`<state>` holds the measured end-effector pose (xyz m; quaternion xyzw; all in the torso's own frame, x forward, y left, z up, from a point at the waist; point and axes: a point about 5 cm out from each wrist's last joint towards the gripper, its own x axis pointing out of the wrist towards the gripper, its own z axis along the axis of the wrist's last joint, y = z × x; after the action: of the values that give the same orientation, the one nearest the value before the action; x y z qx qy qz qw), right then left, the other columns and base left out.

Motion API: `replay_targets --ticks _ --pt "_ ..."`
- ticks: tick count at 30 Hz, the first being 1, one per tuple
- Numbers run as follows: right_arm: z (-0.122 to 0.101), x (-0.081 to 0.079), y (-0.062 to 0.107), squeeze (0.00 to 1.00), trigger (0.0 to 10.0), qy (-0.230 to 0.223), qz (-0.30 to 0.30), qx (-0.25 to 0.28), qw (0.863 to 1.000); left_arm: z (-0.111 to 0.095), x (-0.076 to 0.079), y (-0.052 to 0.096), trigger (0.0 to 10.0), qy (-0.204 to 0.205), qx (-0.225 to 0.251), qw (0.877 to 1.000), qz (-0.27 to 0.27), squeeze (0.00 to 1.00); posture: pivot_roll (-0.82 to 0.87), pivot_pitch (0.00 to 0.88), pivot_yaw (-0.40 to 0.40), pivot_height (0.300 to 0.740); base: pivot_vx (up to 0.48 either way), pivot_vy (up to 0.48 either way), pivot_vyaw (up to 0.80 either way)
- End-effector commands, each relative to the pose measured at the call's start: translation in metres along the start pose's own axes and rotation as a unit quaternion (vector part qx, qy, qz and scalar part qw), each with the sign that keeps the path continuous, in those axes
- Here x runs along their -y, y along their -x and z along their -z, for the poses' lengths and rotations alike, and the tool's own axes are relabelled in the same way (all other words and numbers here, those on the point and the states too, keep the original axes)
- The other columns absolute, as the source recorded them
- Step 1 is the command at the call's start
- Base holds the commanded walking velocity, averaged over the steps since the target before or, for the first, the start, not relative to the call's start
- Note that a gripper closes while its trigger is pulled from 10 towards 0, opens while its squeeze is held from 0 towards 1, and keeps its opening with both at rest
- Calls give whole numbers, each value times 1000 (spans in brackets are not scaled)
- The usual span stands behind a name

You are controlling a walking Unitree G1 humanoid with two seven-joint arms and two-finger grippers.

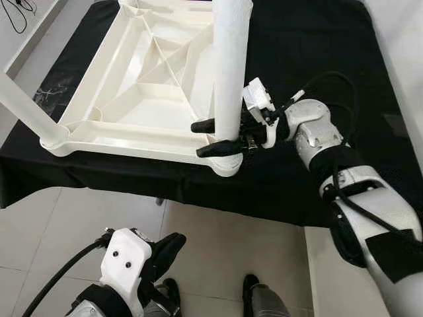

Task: Building children table

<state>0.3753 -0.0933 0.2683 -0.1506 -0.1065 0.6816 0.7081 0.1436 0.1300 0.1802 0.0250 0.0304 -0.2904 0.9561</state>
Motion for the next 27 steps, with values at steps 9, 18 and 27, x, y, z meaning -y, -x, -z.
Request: replay_targets --ticks 9,18,27 --pt "53 -10 -8 0 10000 -47 242 -84 965 5 1 -3 10000 5 -7 1000 5 0 77 339 -2 740 0 0 0" --pt "78 -36 2 0 10000 -72 469 -196 858 7 -2 -7 10000 4 -3 1000 5 0 55 314 -13 740 0 0 0" --pt "81 -67 -29 0 10000 -115 548 -187 807 10 -7 -15 10000 -3 2 1000 -1 0 54 269 -16 740 0 0 0"
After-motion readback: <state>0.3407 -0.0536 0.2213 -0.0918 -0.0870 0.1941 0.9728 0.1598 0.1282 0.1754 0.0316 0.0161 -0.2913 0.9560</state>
